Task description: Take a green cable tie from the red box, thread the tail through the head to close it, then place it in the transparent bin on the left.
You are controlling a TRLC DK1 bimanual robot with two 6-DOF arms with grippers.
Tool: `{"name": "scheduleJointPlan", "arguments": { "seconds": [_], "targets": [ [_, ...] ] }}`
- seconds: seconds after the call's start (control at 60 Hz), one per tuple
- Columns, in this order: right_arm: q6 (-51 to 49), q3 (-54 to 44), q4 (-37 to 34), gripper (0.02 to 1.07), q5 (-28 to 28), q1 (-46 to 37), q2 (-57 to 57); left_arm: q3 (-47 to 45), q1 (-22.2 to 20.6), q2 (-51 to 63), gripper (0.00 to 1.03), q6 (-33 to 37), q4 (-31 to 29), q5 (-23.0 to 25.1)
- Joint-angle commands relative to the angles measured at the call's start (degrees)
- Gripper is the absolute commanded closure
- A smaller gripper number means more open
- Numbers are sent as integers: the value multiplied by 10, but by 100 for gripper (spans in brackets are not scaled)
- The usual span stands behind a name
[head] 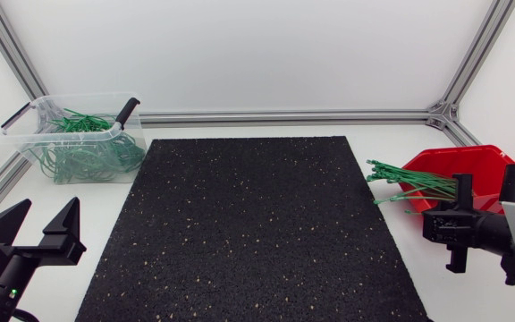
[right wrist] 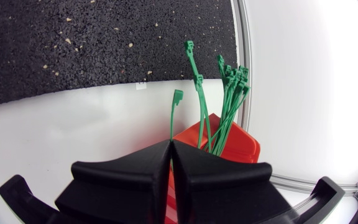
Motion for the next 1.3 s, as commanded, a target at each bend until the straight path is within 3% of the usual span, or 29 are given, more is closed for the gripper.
{"name": "scheduleJointPlan", "arguments": {
  "seconds": [0.0, 0.433, 0.8, 1.1, 1.217, 1.283],
  "targets": [
    [8, 24, -33, 101, 4, -1, -20, -23, 4, -2, 3, -6, -11, -3],
    [110, 117, -210, 101, 0, 57, -136, -23, -1, -2, 3, -7, -11, -3],
    [318, 211, -292, 101, 78, 226, -191, -24, 0, -4, 3, -3, -2, -3],
    [444, 309, -413, 101, 106, 369, -159, -9, 5, -4, 3, 0, 4, -3],
    [520, 362, -494, 101, 94, 408, -115, 8, 2, -3, 3, -2, 1, -3],
    [543, 367, -504, 101, 87, 429, -107, 20, 0, 6, 3, -5, -4, -2]
  ]
}}
